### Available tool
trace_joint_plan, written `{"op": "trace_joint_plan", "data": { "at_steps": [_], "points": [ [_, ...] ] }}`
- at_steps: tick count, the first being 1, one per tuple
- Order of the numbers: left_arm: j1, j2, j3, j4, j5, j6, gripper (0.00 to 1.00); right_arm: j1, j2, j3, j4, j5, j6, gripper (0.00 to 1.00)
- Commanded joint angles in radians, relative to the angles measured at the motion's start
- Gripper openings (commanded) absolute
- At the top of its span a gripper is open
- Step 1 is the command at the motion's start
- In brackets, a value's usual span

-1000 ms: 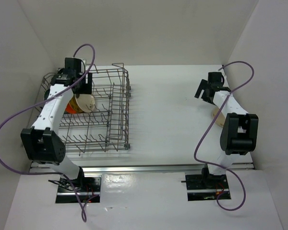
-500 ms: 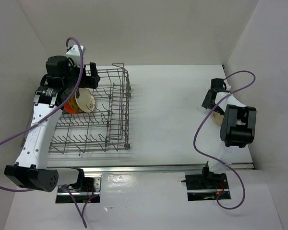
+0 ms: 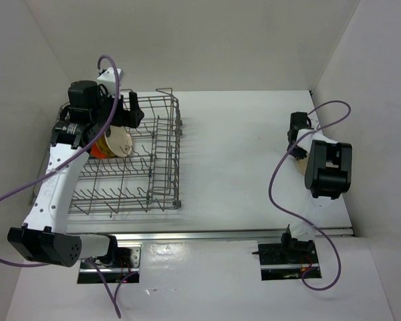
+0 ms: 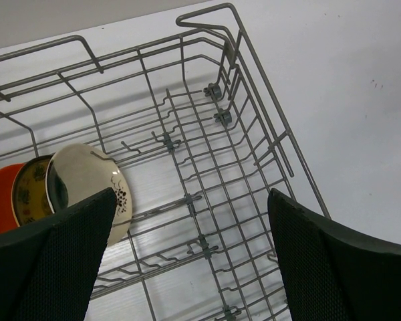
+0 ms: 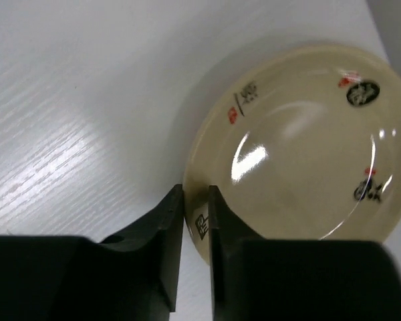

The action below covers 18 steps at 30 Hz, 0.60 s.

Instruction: Load the plates into the dish rack

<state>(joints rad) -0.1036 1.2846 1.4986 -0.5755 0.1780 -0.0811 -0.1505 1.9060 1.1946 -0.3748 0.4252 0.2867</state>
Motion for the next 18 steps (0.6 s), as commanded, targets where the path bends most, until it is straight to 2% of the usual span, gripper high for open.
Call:
{"op": "trace_joint_plan", "data": {
  "at_steps": [1, 2, 3, 5, 9, 10, 13, 15, 18],
  "points": [
    [-0.002, -0.022, 0.000, 0.023, 0.035, -0.006, 0.99, 0.005, 0.051, 0.000, 0.005, 0.020, 0.005, 0.20],
    [-0.002, -0.022, 0.000, 0.034, 0.046, -0.006, 0.99, 0.005, 0.060, -0.009, 0.005, 0.009, 0.005, 0.07],
    [-0.002, -0.022, 0.000, 0.034, 0.046, -0.006, 0.99, 0.005, 0.061, -0.009, 0.005, -0.006, 0.005, 0.00],
    [-0.002, -0.022, -0.009, 0.034, 0.057, -0.006, 0.99, 0.005, 0.070, -0.009, 0.005, -0.044, 0.005, 0.00],
    [-0.002, -0.002, -0.009, 0.048, 0.077, -0.006, 0.99, 0.005, 0.022, 0.013, 0.005, -0.251, 0.005, 0.00],
    [-0.002, -0.002, -0.018, 0.057, 0.112, -0.006, 0.99, 0.025, -0.019, 0.013, 0.005, -0.367, 0.005, 0.00],
    [-0.011, 0.030, 0.012, 0.069, 0.219, -0.006, 0.99, 0.080, -0.103, 0.042, 0.054, -0.532, 0.029, 0.00],
    [-0.011, 0.060, 0.040, 0.080, 0.314, -0.016, 0.99, 0.115, -0.131, 0.103, 0.054, -0.578, 0.029, 0.00],
    [-0.041, 0.076, 0.092, 0.107, 0.377, -0.025, 0.98, 0.187, -0.176, 0.219, 0.007, -0.579, 0.014, 0.00]
  ]
}}
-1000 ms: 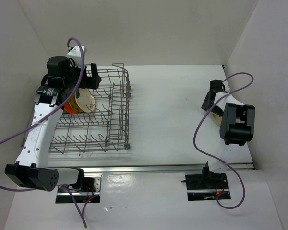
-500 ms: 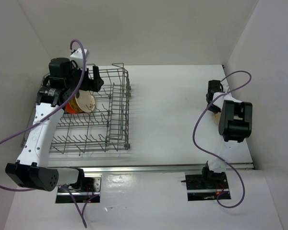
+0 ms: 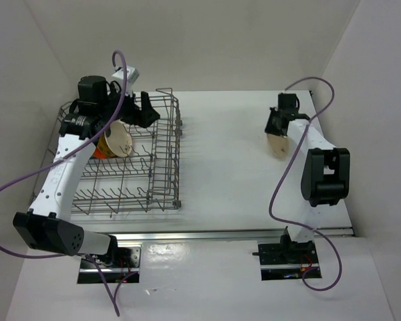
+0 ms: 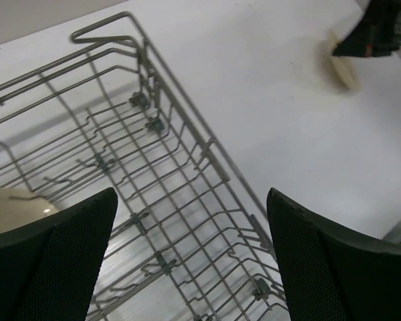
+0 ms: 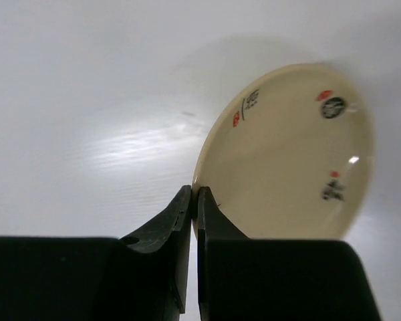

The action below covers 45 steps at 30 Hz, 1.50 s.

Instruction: Load the plates into the dish rack

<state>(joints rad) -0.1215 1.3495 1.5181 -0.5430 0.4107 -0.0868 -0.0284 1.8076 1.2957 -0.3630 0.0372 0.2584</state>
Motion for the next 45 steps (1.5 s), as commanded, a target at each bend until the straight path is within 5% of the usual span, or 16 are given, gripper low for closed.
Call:
{"op": "trace_joint_plan", "data": {
  "at_steps": [1, 7, 16, 22, 27, 45],
  "points": [
    [-0.045, 0.022, 0.083, 0.092, 0.158, -0.028, 0.96, 0.102, -0.089, 0.141, -0.014, -0.157, 0.042, 0.00],
    [-0.170, 0.043, 0.105, 0.218, 0.107, -0.067, 0.92, 0.136, -0.246, 0.160, 0.059, -0.129, 0.086, 0.00],
    [-0.552, 0.180, 0.074, 0.325, -0.490, 0.022, 0.88, 0.136, -0.421, -0.030, 0.380, -0.201, 0.416, 0.00],
    [-0.678, 0.158, -0.143, 0.653, -0.645, 0.036, 0.87, 0.145, -0.484, -0.071, 0.510, -0.224, 0.610, 0.00],
    [-0.785, 0.203, -0.177, 0.803, -0.818, 0.120, 0.86, 0.186, -0.522, -0.108, 0.549, -0.186, 0.712, 0.00],
    [-0.839, 0.355, -0.217, 1.187, -1.047, 0.320, 0.79, 0.237, -0.694, -0.254, 0.578, -0.347, 0.933, 0.00]
  ]
}}
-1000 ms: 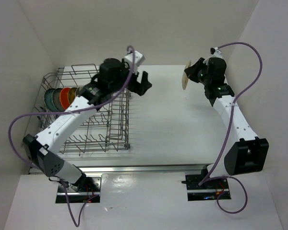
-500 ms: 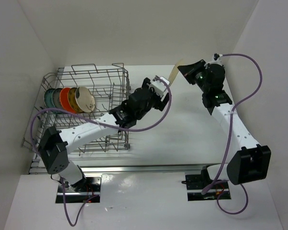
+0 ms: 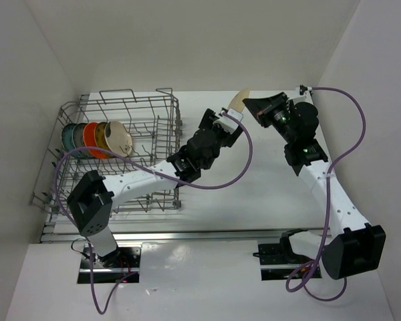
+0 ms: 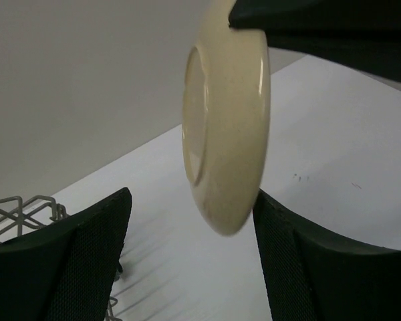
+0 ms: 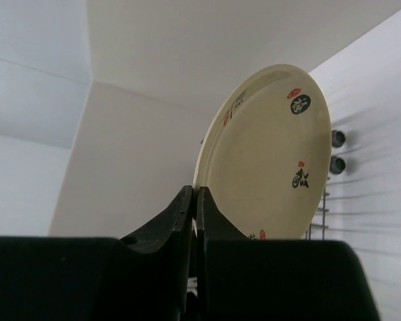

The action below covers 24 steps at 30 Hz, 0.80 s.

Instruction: Load the plates into the dish rack

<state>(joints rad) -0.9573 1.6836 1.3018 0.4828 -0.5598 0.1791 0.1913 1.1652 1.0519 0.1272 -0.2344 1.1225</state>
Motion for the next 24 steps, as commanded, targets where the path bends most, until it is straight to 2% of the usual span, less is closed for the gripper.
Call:
{"op": "trace_joint_plan", "data": {
  "at_steps": [1, 2, 5, 6, 7, 9, 10, 12, 14, 16, 19, 20, 21, 23, 24],
  "points": [
    [-0.012, 0.021, -0.012, 0.184, -0.087, 0.068, 0.79, 0.017, -0.061, -0.010, 0.075, -0.085, 0.069, 0.00],
    [-0.012, 0.033, -0.012, 0.204, -0.097, 0.092, 0.79, 0.017, -0.071, -0.010, 0.075, -0.097, 0.069, 0.00],
    [-0.012, 0.044, -0.012, 0.252, -0.097, 0.112, 0.70, 0.017, -0.081, -0.010, 0.049, -0.097, 0.069, 0.00],
    [-0.012, 0.054, -0.012, 0.252, -0.097, 0.112, 0.65, 0.017, -0.091, -0.010, 0.049, -0.097, 0.082, 0.00],
    [-0.012, 0.054, -0.012, 0.261, -0.097, 0.112, 0.50, 0.017, -0.091, -0.019, 0.049, -0.097, 0.082, 0.00],
    [-0.012, 0.063, -0.003, 0.261, -0.106, 0.112, 0.37, 0.017, -0.101, -0.020, 0.039, -0.086, 0.082, 0.00],
    [-0.012, 0.064, -0.003, 0.261, -0.106, 0.112, 0.26, 0.017, -0.101, -0.020, 0.038, -0.086, 0.082, 0.00],
    [-0.012, 0.064, -0.003, 0.270, -0.115, 0.121, 0.16, 0.017, -0.101, -0.020, 0.038, -0.077, 0.073, 0.00],
    [-0.012, 0.064, -0.003, 0.270, -0.126, 0.122, 0.00, 0.017, -0.090, -0.020, 0.049, -0.097, 0.072, 0.00],
    [-0.012, 0.064, 0.007, 0.261, -0.126, 0.103, 0.00, 0.017, -0.064, -0.001, 0.077, -0.131, 0.053, 0.00],
    [-0.002, 0.053, 0.048, 0.158, -0.114, 0.032, 0.00, 0.017, -0.004, 0.049, 0.056, -0.169, -0.033, 0.47],
    [0.008, 0.053, 0.060, 0.116, -0.097, -0.001, 0.00, 0.017, 0.008, 0.087, -0.004, -0.169, -0.052, 0.55],
    [0.034, 0.027, 0.071, 0.073, -0.063, -0.036, 0.00, 0.017, 0.008, 0.098, -0.038, -0.131, -0.064, 0.71],
    [0.074, 0.002, 0.097, -0.062, -0.017, -0.160, 0.00, 0.017, 0.019, 0.089, -0.096, -0.085, -0.075, 0.86],
    [0.097, -0.010, 0.097, -0.106, 0.051, -0.203, 0.00, 0.017, 0.004, 0.076, -0.097, -0.062, -0.075, 0.92]
  ]
}}
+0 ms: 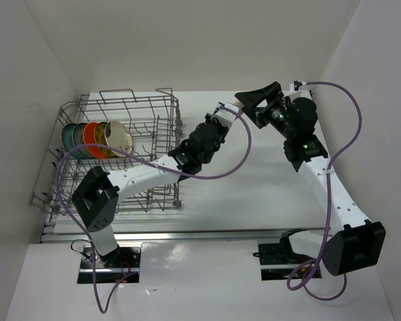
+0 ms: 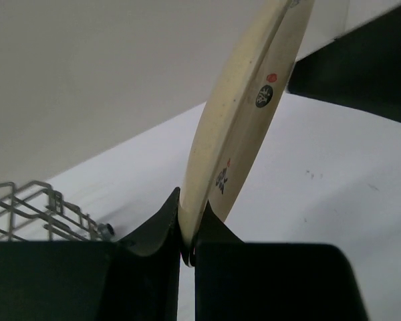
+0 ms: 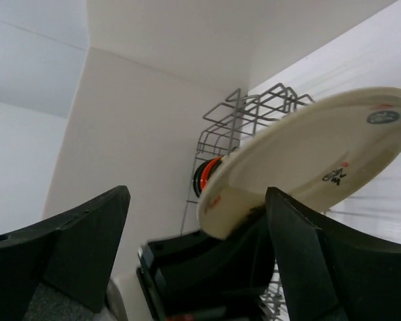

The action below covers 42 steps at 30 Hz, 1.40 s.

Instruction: Load the plates into the dish rack

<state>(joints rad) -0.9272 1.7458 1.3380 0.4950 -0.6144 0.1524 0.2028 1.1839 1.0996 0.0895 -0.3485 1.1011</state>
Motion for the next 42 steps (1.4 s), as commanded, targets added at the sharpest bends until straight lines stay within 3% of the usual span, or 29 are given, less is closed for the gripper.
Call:
{"op": "trace_joint_plan", "data": {
  "at_steps": [1, 10, 14, 20, 25, 28, 31, 35, 42],
  "points": [
    [0.118, -0.087, 0.075, -0.160, 0.145, -0.250, 0.00, -0.003, -0.033, 0.014, -0.059, 0.087, -0.063, 0.92],
    [0.382, -0.245, 0.150, -0.508, 0.534, -0.415, 0.00, -0.072, -0.122, -0.007, -0.128, 0.210, -0.191, 1.00],
    [0.509, -0.348, 0.144, -0.623, 0.688, -0.467, 0.00, -0.072, -0.068, 0.038, -0.125, 0.221, -0.433, 1.00],
    [0.697, -0.561, 0.050, -0.726, 0.589, -0.464, 0.00, -0.072, 0.123, 0.149, -0.275, 0.200, -0.587, 1.00],
    [0.823, -0.552, 0.105, -0.990, 0.470, -0.419, 0.00, -0.072, 0.198, 0.158, -0.246, 0.128, -0.619, 1.00],
    [0.881, -0.529, 0.115, -1.055, 0.389, -0.398, 0.00, -0.072, 0.229, 0.158, -0.235, 0.108, -0.641, 1.00],
    [0.947, -0.514, 0.115, -1.099, 0.389, -0.389, 0.00, -0.072, 0.253, 0.169, -0.235, 0.108, -0.664, 1.00],
    [1.010, -0.464, 0.064, -1.112, 0.490, -0.389, 0.00, -0.072, 0.290, 0.169, -0.257, 0.131, -0.688, 1.00],
    [1.010, -0.345, 0.073, -1.165, 0.564, -0.364, 0.00, -0.072, 0.312, 0.154, -0.319, 0.273, -0.719, 1.00]
  ]
}}
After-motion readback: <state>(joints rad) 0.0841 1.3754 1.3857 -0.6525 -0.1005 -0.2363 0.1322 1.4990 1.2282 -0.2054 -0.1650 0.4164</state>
